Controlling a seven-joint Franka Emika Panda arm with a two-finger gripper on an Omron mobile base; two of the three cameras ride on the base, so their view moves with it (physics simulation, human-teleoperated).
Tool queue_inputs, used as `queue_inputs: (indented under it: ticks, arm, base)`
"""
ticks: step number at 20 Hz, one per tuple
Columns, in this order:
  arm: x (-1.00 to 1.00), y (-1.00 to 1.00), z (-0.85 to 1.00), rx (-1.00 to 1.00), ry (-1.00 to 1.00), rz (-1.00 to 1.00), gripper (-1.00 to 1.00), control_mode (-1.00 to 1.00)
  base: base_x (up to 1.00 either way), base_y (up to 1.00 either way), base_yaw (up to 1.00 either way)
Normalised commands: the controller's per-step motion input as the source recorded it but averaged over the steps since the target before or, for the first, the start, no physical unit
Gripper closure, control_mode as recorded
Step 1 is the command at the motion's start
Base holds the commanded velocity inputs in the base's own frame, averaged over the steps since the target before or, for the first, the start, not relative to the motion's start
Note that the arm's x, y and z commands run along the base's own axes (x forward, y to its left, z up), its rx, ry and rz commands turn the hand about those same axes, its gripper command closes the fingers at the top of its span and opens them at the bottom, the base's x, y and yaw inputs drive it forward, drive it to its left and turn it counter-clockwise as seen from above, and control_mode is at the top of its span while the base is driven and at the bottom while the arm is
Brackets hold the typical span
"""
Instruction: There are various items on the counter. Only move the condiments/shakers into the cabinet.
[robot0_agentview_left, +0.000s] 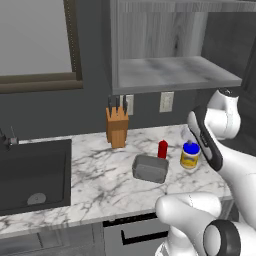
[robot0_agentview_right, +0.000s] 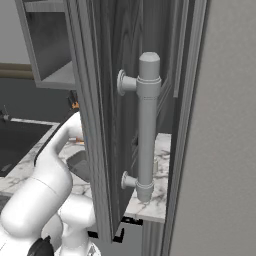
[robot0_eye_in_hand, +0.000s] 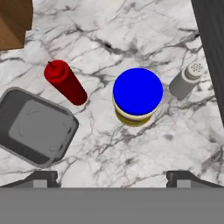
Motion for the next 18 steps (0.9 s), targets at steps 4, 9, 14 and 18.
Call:
queue_inputs:
  ticks: [4,9,14,18]
  arm:
    - [0.0,0.0,-0.57,-0.01,-0.03,-0.04,-1.0,-1.0]
    - [0.06,-0.03,-0.5,-0.05,-0.04,-0.06,-1.0,-1.0]
    - [0.21,-0.08,-0.38,-0.05,-0.03,-0.1,-1.0,-1.0]
    - [0.36,-0.06,-0.24,-0.01,-0.01,-0.06,-1.0,-1.0]
  base:
    - [0.0,0.0,0.0]
    - [0.0,0.0,0.0]
    - [0.0,0.0,0.0]
    - [0.0,0.0,0.0]
